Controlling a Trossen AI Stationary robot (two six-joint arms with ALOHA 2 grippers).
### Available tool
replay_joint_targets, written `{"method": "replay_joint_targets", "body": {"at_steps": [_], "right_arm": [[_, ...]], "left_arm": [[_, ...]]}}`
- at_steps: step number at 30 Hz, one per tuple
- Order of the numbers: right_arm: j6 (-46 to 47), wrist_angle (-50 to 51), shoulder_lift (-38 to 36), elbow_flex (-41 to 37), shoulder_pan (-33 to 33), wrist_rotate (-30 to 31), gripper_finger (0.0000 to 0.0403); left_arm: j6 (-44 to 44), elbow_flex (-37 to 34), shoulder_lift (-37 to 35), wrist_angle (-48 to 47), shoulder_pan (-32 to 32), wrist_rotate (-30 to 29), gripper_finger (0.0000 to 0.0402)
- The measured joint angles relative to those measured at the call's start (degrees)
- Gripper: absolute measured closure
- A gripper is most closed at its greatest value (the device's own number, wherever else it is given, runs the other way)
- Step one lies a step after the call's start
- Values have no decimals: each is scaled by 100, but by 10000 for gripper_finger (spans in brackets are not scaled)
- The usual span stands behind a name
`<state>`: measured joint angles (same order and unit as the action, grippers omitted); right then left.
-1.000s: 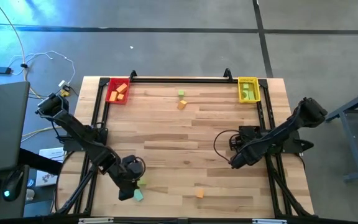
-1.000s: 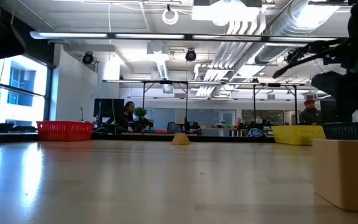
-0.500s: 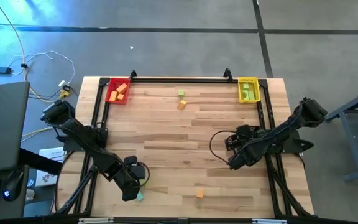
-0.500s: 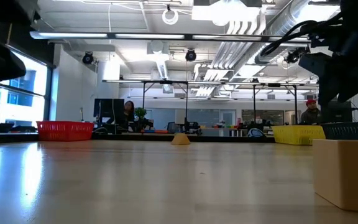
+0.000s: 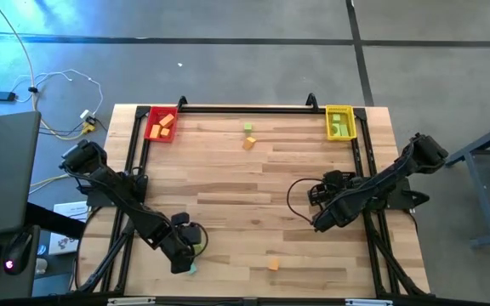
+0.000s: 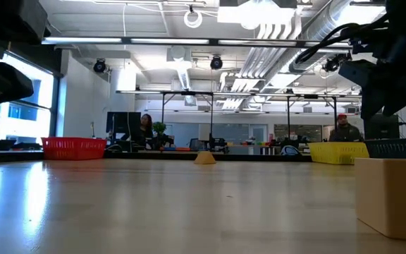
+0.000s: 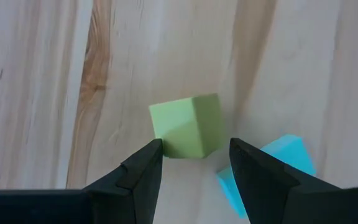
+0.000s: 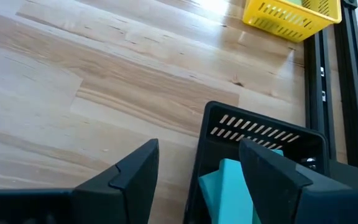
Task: Sort & place blocks by color
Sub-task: Put the green block into the yellow bin
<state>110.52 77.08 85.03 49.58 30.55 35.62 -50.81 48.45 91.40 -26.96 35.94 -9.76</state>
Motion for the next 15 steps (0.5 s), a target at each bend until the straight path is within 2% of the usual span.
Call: {"method": "replay_joint_targets", "body": {"at_steps": [15], "right_arm": [[0, -1, 0, -2, 0, -2, 195]], "left_arm": [[-5, 0, 181, 262, -108, -131, 227]]}}
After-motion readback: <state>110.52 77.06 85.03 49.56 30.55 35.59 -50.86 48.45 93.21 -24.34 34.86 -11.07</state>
